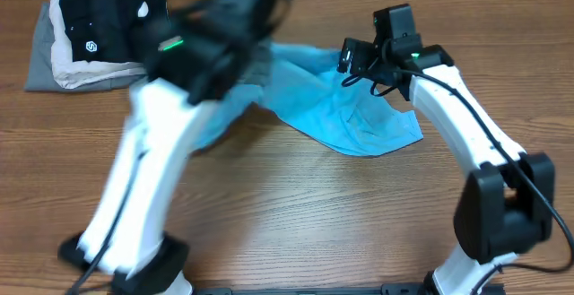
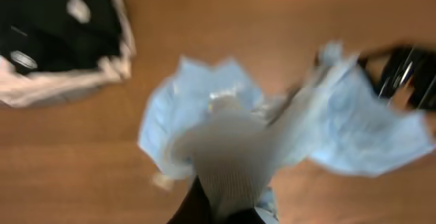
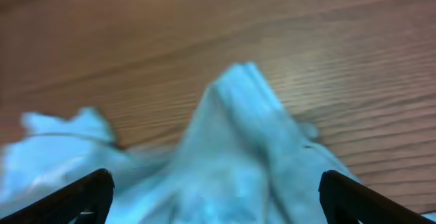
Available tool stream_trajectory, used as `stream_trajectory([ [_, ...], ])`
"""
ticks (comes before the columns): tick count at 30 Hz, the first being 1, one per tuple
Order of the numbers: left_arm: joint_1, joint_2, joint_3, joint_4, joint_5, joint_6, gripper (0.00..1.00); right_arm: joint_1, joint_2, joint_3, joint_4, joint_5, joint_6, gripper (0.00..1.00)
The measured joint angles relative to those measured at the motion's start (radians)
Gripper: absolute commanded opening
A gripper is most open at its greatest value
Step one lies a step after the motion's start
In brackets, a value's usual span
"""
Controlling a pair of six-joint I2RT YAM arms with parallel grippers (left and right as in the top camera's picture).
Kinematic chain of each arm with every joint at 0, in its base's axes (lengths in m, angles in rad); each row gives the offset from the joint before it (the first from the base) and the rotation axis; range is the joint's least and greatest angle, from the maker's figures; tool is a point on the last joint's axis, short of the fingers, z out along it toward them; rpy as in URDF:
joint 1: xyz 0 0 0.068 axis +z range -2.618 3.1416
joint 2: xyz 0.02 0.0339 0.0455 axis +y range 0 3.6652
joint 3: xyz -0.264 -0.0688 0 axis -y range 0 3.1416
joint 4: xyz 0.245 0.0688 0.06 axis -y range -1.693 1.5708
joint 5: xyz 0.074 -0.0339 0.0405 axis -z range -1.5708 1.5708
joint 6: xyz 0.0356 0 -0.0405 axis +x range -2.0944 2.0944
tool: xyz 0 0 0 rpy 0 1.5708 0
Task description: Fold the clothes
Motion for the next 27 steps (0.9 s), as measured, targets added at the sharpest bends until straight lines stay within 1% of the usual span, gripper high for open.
stream_trajectory([
  [4, 0.017, -0.080, 0.080, -0.014, -0.016, 0.008, 0.04, 0.000, -0.092, 0.000, 0.007, -0.093, 0.045, 1.00],
  [7, 0.017, -0.115, 0.103, -0.023, -0.016, 0.018, 0.04, 0.000, -0.143, 0.000, 0.019, -0.172, 0.085, 1.00],
  [10, 0.017, -0.126, 0.104, -0.025, -0.018, 0.039, 0.04, 0.000, -0.179, 0.002, 0.060, -0.361, 0.153, 1.00],
  [14, 0.017, -0.125, 0.104, -0.051, -0.050, 0.054, 0.04, 0.006, -0.181, 0.002, 0.079, -0.549, 0.175, 1.00],
  [16, 0.017, -0.125, 0.104, -0.065, -0.075, 0.056, 0.04, 0.014, -0.181, 0.002, 0.068, -0.617, 0.109, 1.00],
  [18, 0.018, -0.125, 0.104, -0.068, -0.093, 0.056, 0.04, 0.027, -0.181, 0.004, 0.016, -0.658, -0.008, 1.00],
  [21, 0.025, -0.125, 0.104, -0.059, -0.103, 0.056, 0.04, 0.057, -0.181, 0.003, -0.054, -0.657, -0.164, 1.00],
  [24, 0.031, -0.125, 0.108, -0.034, -0.090, 0.066, 0.04, 0.111, -0.181, -0.003, -0.032, -0.628, -0.262, 1.00],
  [27, 0.030, -0.125, 0.128, -0.012, -0.041, 0.087, 0.04, 0.173, -0.181, -0.015, 0.006, -0.609, -0.316, 1.00],
])
